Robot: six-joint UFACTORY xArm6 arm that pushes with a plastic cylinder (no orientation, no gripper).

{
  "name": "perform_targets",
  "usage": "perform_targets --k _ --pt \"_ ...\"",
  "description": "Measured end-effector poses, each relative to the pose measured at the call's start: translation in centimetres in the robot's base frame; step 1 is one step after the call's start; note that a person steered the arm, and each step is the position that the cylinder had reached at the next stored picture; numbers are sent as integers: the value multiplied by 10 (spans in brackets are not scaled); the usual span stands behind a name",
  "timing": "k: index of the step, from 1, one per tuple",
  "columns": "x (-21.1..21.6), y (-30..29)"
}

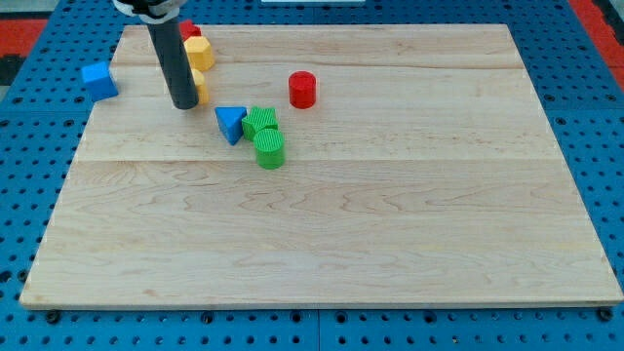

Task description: Push the red circle towards the red star

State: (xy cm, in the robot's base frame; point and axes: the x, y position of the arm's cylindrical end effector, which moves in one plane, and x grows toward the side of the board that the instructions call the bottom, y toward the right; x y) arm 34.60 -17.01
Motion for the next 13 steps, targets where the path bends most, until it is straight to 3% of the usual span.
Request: perform_targets --k 1,3,4,5,6,8,9,13 --pt "-21 13" --pt "-71 92" --pt "-73 193" --pt "-11 275" --pt "16 249" --pt "-19 113" --pt "-54 103" --pt "-85 165"
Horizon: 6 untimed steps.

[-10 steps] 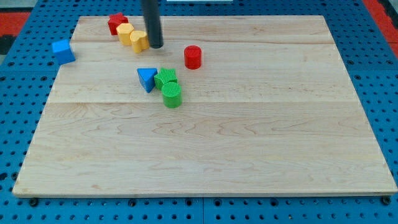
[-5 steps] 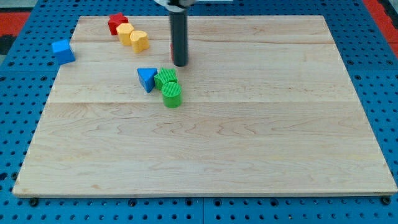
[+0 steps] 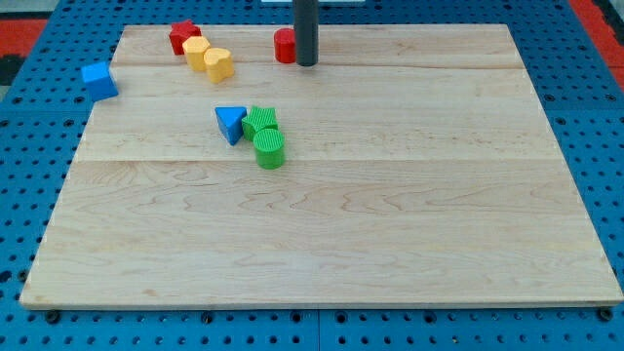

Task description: Push the red circle towards the red star

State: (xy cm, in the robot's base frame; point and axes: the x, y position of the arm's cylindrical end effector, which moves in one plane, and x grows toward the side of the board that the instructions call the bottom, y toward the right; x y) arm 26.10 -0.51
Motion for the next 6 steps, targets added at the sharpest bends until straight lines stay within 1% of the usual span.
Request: perform_targets --k 2,4,6 --pt "-22 -1" --pt "-25 -44" --pt "-25 -50"
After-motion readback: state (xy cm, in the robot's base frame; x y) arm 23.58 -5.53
